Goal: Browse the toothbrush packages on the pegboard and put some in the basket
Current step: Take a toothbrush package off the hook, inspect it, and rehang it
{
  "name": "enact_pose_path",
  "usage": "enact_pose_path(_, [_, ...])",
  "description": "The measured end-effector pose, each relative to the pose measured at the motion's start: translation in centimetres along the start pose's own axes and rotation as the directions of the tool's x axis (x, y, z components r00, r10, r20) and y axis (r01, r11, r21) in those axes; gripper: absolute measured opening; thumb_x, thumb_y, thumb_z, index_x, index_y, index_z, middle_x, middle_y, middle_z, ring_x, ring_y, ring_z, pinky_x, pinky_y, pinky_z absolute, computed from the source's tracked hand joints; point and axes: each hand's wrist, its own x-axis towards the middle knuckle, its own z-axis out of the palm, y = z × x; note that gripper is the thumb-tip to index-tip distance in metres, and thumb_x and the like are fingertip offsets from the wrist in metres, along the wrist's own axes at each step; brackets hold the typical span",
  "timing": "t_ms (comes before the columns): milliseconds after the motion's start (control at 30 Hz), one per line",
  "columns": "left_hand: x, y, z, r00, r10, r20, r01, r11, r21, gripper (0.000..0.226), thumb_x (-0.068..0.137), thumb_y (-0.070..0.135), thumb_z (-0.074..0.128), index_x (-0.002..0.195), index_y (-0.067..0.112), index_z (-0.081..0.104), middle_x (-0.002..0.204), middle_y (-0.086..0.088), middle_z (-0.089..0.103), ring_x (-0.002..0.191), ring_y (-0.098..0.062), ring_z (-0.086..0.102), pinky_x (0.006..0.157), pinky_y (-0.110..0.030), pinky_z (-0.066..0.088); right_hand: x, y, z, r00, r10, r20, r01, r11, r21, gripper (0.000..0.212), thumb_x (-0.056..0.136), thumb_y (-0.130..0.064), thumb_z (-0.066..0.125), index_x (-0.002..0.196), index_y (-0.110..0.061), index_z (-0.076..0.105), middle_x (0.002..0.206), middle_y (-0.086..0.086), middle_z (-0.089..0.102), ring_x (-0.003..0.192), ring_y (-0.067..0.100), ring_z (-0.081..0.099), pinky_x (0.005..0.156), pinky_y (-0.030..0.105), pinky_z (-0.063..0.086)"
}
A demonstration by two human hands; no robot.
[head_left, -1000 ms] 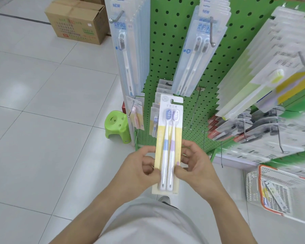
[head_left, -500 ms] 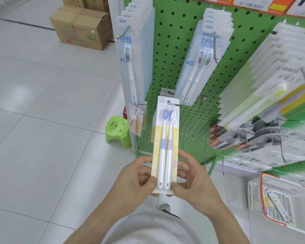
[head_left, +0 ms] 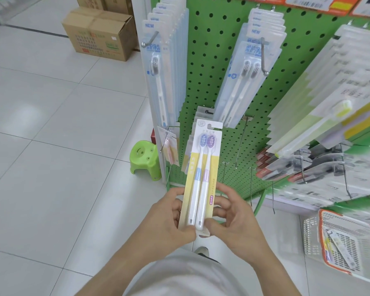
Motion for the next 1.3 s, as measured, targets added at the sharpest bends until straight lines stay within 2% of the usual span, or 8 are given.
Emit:
enact_pose_path(267, [0.1, 0.0, 0.1, 0.998, 0.055, -0.018, -0.048, 0.964, 0.262, 0.074, 0.076, 0.014, 0.067, 0.137, 0.044, 0.038, 0.086, 0.010, 0.068, 0.069, -0.008, 0.064, 0.072, -0.030, 0.057, 0.1, -0.9, 0.8, 0.999, -0.003, -0.042, 0.001, 0.999, -0.035, 0.060, 0.084, 0.015, 0.067, 0.126, -0.026, 0.055, 0.100, 0.006, 0.076, 0.077, 0.020, 0.068, 0.062, 0.057, 0.061])
enact_pose_path(467, [-0.3, -0.1, 0.3, 0.969, 0.244, -0.034, -0.206, 0.878, 0.432, 0.096, 0.086, 0.042, 0.065, 0.154, 0.046, -0.003, 0.142, 0.033, 0.027, 0.128, 0.022, 0.030, 0.098, 0.002, 0.030, 0.1, -1.1, 0.8, 0.996, -0.064, -0.057, 0.058, 0.992, -0.109, 0.064, 0.083, 0.010, 0.070, 0.127, -0.036, 0.059, 0.099, 0.001, 0.075, 0.076, 0.018, 0.068, 0.062, 0.054, 0.060])
enact_pose_path(600, [-0.4, 1.0, 0.5, 0.964, 0.232, -0.134, -0.218, 0.970, 0.107, 0.064, 0.094, 0.039, 0.064, 0.152, 0.036, 0.036, 0.136, 0.021, 0.057, 0.126, 0.003, 0.055, 0.100, -0.022, 0.051, -0.3, -1.3, 1.1, 0.991, -0.132, 0.035, 0.136, 0.978, -0.157, 0.066, 0.079, -0.003, 0.079, 0.122, -0.050, 0.062, 0.103, -0.005, 0.074, 0.091, 0.018, 0.070, 0.064, 0.032, 0.058])
enact_pose_path(700, [-0.3, 1.5, 0.4, 0.966, 0.183, -0.185, -0.197, 0.978, -0.062, 0.041, 0.096, 0.025, 0.060, 0.137, 0.029, 0.055, 0.116, 0.018, 0.072, 0.110, -0.001, 0.068, 0.085, -0.022, 0.056, -0.3, -1.2, 1.6, 0.981, -0.187, 0.056, 0.195, 0.954, -0.228, 0.064, 0.074, -0.017, 0.088, 0.126, -0.044, 0.063, 0.110, -0.009, 0.071, 0.111, 0.020, 0.065, 0.081, 0.033, 0.059])
enact_pose_path(800, [-0.3, 1.3, 0.4, 0.971, 0.146, -0.188, -0.168, 0.980, -0.109, 0.029, 0.100, 0.017, 0.055, 0.128, 0.024, 0.062, 0.110, 0.012, 0.076, 0.108, -0.006, 0.070, 0.090, -0.025, 0.055, -0.2, -1.0, 1.9, 0.968, -0.244, 0.054, 0.249, 0.931, -0.267, 0.068, 0.067, -0.039, 0.091, 0.129, -0.040, 0.065, 0.119, -0.013, 0.061, 0.120, 0.020, 0.059, 0.088, 0.031, 0.056])
enact_pose_path(933, [-0.1, 0.6, 0.3, 0.986, 0.059, -0.155, -0.080, 0.988, -0.132, 0.028, 0.106, 0.012, 0.045, 0.122, 0.020, 0.066, 0.108, 0.009, 0.077, 0.103, -0.012, 0.072, 0.087, -0.022, 0.055, 0.0, -0.6, 1.9, 0.965, -0.256, -0.055, 0.242, 0.951, -0.195, 0.059, 0.067, -0.034, 0.092, 0.119, -0.042, 0.067, 0.117, -0.016, 0.056, 0.113, 0.020, 0.062, 0.084, 0.034, 0.058])
enact_pose_path(1100, [0.0, -0.3, 0.3, 0.995, -0.101, -0.001, 0.098, 0.975, -0.200, 0.030, 0.107, 0.011, 0.042, 0.122, 0.016, 0.067, 0.106, -0.004, 0.078, 0.101, -0.028, 0.073, 0.091, -0.049, 0.057, 1.2, -0.6, 1.1, 0.969, -0.129, -0.210, 0.129, 0.992, -0.012, 0.081, 0.069, 0.001, 0.090, 0.132, -0.034, 0.052, 0.104, -0.003, 0.067, 0.076, 0.016, 0.065, 0.063, 0.035, 0.058])
enact_pose_path(1300, [-0.1, -0.8, 0.6, 0.996, -0.081, 0.042, 0.086, 0.988, -0.127, 0.029, 0.107, 0.011, 0.042, 0.118, 0.019, 0.068, 0.108, 0.000, 0.077, 0.104, -0.022, 0.072, 0.096, -0.048, 0.055, 2.8, -2.0, 0.2, 0.958, -0.176, -0.225, 0.170, 0.984, -0.045, 0.075, 0.066, -0.010, 0.091, 0.124, -0.037, 0.051, 0.089, 0.002, 0.075, 0.073, 0.020, 0.070, 0.052, 0.030, 0.053])
